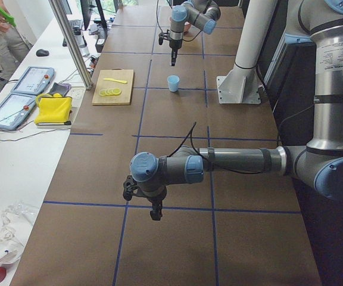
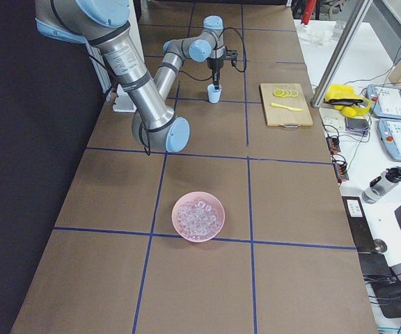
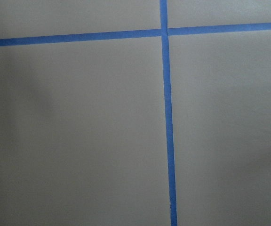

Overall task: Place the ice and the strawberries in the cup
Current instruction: 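Carry the third ice cube with the right gripper over the cup, then open the right gripper to drop the ice cube into the cup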

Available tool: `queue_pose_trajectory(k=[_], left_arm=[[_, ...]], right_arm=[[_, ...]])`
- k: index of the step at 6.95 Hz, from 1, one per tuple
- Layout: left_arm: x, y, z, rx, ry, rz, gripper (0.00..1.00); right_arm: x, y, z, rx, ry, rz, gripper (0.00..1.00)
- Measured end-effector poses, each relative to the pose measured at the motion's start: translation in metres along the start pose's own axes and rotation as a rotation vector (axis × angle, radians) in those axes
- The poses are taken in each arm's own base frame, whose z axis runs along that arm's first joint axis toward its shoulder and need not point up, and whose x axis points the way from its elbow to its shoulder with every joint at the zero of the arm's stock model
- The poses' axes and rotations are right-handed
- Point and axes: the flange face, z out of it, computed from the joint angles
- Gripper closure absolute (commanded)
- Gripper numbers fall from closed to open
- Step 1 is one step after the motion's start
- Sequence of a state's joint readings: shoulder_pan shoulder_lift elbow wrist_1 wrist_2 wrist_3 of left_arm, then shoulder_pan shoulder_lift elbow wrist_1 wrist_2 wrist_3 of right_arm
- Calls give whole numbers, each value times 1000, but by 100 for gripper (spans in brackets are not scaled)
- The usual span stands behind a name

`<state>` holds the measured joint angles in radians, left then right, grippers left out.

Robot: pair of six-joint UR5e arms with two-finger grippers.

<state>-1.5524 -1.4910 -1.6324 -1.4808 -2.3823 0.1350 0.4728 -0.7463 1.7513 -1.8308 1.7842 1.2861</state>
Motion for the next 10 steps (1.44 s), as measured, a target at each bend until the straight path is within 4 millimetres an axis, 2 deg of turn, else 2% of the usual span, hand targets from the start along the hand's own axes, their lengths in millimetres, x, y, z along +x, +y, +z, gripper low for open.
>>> queue_pose_trajectory(k=[1, 2, 3, 4, 5, 8, 9, 10], left_arm=[[0, 0, 0, 0, 0, 0, 0], [0, 0, 0, 0, 0, -1, 0], [0, 0, 0, -1, 0, -1, 0], [0, 0, 0, -1, 0, -1, 0], [-1, 0, 1, -1, 0, -1, 0], [-1, 0, 1, -2, 0, -2, 0], [0, 0, 0, 0, 0, 0, 0], [2, -1, -2, 3, -3, 6, 0]], right_arm=[[-21, 12, 16, 9, 9, 10, 100], [-31, 20, 30, 15, 15, 12, 98], [-34, 25, 37, 16, 17, 11, 76], [-35, 27, 39, 16, 17, 10, 18], [-35, 27, 39, 18, 17, 10, 2], [-35, 27, 37, 20, 12, 6, 1], [-32, 20, 31, 26, 5, 8, 1], [-21, -1, 20, 30, -5, 2, 1]])
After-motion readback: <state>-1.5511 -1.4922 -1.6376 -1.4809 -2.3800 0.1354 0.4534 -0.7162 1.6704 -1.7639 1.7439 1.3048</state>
